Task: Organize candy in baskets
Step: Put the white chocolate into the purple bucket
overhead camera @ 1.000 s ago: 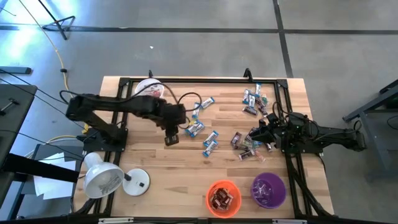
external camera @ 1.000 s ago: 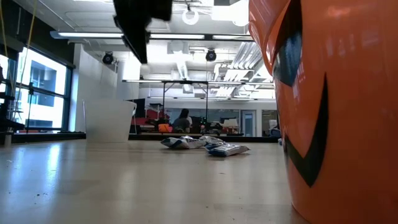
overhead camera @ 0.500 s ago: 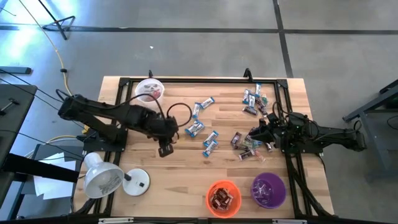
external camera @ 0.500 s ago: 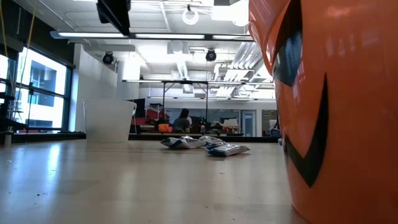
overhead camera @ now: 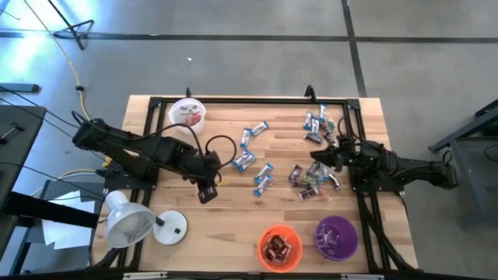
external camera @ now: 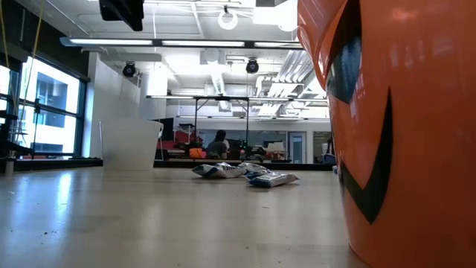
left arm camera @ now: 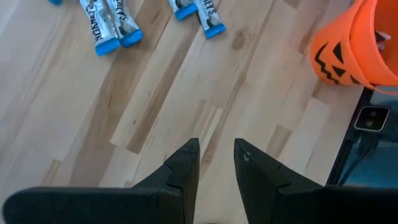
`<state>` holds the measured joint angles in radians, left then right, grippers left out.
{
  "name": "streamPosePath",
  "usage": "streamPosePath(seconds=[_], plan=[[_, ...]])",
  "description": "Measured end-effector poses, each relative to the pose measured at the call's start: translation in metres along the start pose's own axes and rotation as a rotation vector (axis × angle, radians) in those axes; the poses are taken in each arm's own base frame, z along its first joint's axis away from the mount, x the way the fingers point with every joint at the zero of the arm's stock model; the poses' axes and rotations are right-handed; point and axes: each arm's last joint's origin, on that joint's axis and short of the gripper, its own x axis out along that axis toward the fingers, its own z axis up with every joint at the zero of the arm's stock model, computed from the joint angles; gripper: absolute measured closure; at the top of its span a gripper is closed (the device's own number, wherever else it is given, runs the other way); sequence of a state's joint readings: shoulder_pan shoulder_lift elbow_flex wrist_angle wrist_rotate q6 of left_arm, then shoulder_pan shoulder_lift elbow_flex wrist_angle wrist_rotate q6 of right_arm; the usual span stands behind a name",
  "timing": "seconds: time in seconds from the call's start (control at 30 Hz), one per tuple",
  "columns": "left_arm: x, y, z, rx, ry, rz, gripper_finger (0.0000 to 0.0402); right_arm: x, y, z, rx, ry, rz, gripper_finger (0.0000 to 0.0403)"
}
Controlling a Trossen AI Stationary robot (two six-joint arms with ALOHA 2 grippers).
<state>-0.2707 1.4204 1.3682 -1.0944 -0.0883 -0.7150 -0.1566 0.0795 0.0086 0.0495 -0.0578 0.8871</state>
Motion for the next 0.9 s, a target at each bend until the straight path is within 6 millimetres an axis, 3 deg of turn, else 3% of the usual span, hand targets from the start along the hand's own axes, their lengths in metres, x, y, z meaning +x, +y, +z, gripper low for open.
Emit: streamPosePath(seconds=[0.2,0.33,0.57,0.9], plan=[[0.0,-0.0001,-0.0001,-0.124,0.003,-0.004,0.0313,-0.0001,-0.0005,0.0019,0.105,-0.056,-0.03,0.0265],[0.0002,0.001,0.001,-0.108,-0.003,0.003,0.0313,0.0,0.0008,0.0017,0.1,-0.032,-0.001,0.0265],[0.0003,0.0019,0.0017,-0.095,-0.004,0.005,0.0313,-0.0006,-0.0043,0.0034,0.19,-0.146,-0.116,0.0265],[0.0003,0.0021,0.0019,-0.075,-0.009,0.011,0.0313,-0.0008,-0.0047,0.0047,0.096,-0.18,-0.145,0.0265]])
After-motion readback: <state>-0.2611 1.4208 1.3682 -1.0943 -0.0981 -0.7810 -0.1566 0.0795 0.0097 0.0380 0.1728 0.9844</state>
